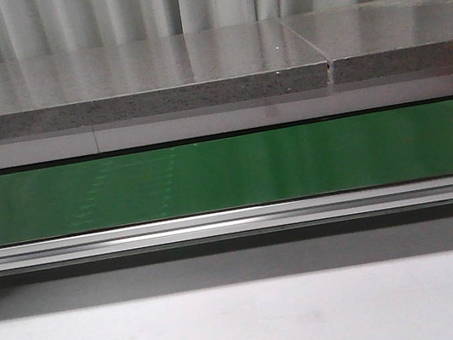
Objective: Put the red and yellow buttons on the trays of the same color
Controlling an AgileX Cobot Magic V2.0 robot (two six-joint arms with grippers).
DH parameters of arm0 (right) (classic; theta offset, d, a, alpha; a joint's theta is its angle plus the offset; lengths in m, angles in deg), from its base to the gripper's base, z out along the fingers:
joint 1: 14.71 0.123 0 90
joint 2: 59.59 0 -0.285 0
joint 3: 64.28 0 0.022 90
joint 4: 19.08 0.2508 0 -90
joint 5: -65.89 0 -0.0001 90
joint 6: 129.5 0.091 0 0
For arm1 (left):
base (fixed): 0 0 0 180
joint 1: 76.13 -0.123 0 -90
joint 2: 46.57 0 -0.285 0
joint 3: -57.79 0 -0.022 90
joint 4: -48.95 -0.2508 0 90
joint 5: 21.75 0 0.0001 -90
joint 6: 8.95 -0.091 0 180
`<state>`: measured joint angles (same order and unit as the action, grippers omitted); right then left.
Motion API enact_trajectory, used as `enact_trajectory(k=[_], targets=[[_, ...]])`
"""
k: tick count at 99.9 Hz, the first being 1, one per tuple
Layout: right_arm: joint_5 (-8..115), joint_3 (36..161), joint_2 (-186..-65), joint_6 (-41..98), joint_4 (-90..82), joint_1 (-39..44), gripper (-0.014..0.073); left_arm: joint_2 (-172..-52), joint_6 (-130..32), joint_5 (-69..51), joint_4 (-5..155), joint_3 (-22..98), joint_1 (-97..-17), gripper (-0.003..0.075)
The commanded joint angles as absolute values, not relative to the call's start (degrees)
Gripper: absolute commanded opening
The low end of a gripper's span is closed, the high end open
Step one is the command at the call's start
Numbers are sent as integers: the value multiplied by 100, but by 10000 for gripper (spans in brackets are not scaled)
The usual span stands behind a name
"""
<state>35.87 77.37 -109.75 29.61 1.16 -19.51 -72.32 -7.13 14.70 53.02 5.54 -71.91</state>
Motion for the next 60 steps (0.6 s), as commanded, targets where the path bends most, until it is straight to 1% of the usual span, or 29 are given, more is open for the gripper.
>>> enact_trajectory(k=[1,14,25,32,39,60], targets=[[3921,7878,-10942,2920,194,-1935,-66,-7278,-700,1019,5340,695,-7155,640],[3921,7878,-10942,2920,194,-1935,-66,-7300,-422,900,5244,739,-7203,639],[3921,7878,-10942,2920,194,-1935,-66,-7597,696,999,4606,978,-7394,640],[3921,7878,-10942,2920,194,-1935,-66,-7933,1384,1098,4039,1225,-7552,639],[3921,7878,-10942,2920,194,-1935,-66,-8295,1629,1123,3727,1476,-7702,640],[3921,7878,-10942,2920,194,-1935,-66,-9524,2003,1123,3840,2254,-8255,640]])
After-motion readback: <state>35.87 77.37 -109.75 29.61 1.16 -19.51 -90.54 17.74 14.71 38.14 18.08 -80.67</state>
